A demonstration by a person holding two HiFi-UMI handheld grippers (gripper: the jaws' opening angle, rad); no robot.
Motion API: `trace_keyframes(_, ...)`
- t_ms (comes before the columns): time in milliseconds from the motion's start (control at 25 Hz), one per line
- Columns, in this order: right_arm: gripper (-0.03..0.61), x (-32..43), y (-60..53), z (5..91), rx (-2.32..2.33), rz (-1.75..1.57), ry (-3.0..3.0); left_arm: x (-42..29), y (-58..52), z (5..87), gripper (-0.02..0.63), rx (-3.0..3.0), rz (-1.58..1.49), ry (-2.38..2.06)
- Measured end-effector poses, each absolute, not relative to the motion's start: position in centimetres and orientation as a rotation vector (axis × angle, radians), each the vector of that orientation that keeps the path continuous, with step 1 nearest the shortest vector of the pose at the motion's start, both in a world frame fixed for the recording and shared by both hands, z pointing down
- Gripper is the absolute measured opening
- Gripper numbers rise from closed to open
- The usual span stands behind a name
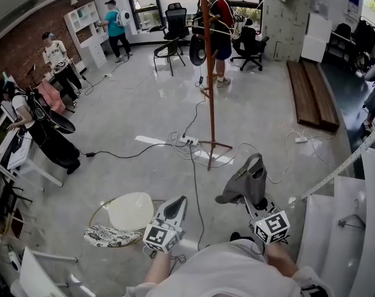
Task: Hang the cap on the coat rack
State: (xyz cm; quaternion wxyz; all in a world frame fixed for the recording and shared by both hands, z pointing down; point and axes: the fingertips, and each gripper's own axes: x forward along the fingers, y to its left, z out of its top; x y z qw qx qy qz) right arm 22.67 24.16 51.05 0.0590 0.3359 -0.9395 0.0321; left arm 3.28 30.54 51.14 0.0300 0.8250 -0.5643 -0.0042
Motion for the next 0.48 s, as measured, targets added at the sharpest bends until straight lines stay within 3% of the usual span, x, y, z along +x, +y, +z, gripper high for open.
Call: trace_keyframes(480,0.018,20.4,14.2,53.3,0.959,0.139,-2.861,0.8,22.4,53.2,0.009,2.465,0.036,-1.794)
